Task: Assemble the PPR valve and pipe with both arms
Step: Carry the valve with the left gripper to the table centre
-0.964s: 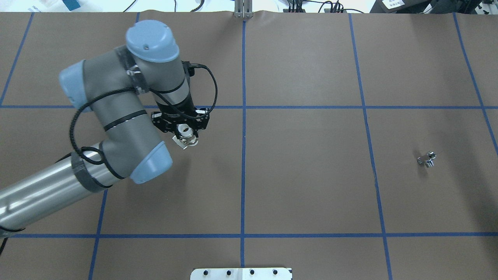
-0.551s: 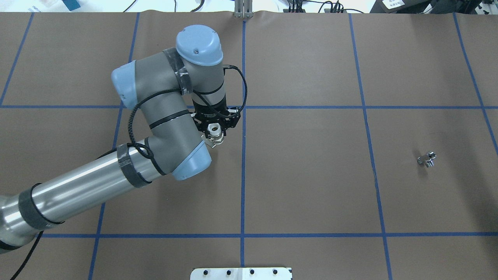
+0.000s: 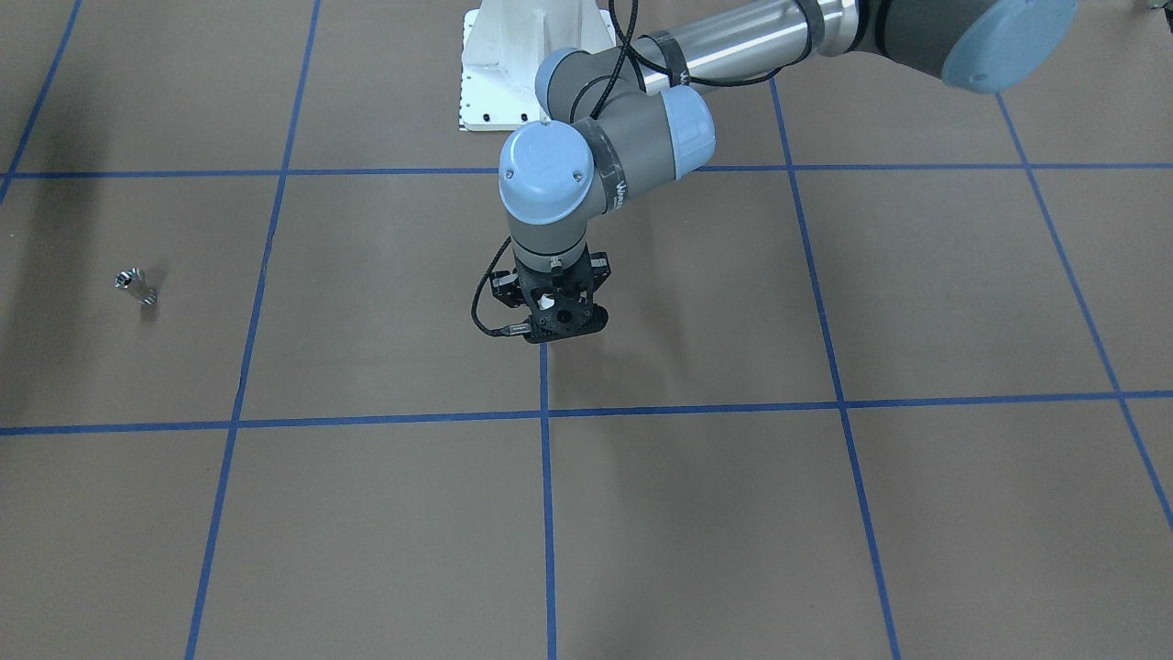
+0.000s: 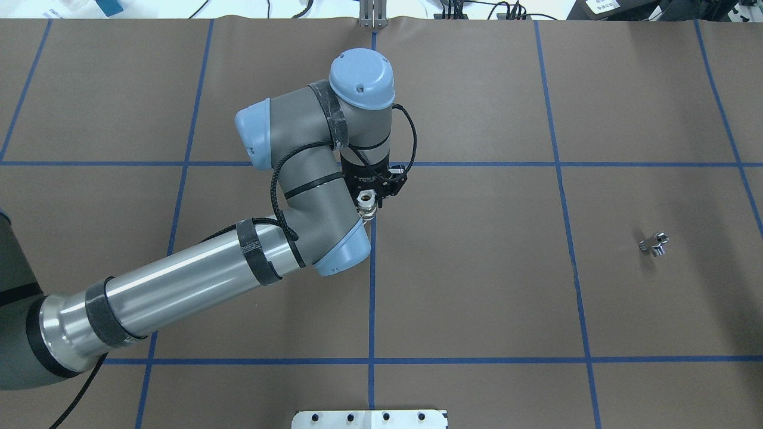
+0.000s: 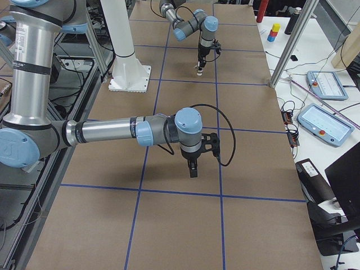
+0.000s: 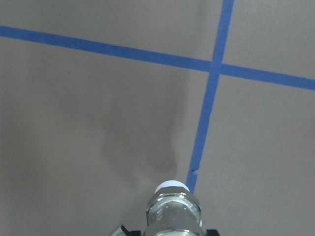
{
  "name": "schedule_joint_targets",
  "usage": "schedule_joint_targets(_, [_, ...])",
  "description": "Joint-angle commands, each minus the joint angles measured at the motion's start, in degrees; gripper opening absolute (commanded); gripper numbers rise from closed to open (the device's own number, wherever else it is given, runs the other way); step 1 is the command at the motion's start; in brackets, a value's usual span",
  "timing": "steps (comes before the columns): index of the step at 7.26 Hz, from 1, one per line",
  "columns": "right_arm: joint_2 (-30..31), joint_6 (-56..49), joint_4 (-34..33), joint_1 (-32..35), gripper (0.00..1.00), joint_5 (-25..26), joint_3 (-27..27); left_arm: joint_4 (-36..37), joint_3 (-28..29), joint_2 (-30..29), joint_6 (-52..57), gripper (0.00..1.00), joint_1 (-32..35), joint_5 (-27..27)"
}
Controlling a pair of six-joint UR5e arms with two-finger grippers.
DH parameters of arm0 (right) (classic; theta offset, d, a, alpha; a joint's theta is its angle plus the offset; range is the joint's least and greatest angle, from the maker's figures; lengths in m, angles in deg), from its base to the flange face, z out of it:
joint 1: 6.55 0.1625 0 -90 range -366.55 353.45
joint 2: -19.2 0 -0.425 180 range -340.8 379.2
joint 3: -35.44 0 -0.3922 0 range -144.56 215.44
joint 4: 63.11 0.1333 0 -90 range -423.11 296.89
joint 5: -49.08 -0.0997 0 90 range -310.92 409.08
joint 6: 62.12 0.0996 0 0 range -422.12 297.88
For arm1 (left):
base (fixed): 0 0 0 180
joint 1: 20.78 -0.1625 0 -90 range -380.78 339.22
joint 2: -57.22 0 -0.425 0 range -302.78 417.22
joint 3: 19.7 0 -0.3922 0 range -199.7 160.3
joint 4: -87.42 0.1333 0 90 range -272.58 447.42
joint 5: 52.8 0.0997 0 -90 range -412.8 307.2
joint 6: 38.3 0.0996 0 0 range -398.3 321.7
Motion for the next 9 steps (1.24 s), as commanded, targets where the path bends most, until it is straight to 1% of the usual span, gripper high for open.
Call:
schedule_joint_targets(1, [0.0,0.1,0.0,0.0,1.00,0.0,0.0,-0.9,0.4,-0.2,-0.2,0.00,-0.3,0.5])
schedule_joint_targets(4, [-0.1,0.0,-0.1,0.0,1.00,0.1,0.0,-0.9,0.4,0.0,0.2,0.00,-0.9,0.5])
schedule_joint_targets(7, [-0.1,0.1,0.0,0.0,1.00,0.1,-0.2,-2.1,0.5,0.1,0.4,0.22,-1.1,0.5])
schedule_joint_targets(8, [-0.1,0.0,0.0,0.0,1.00,0.1,-0.2,-2.1,0.5,0.1,0.4,0.26,-1.1,0.5])
schedule_joint_targets(9, [-0.2,0.0,0.0,0.0,1.00,0.1,-0.2,-2.1,0.5,0.1,0.4,0.31,-1.1,0.5])
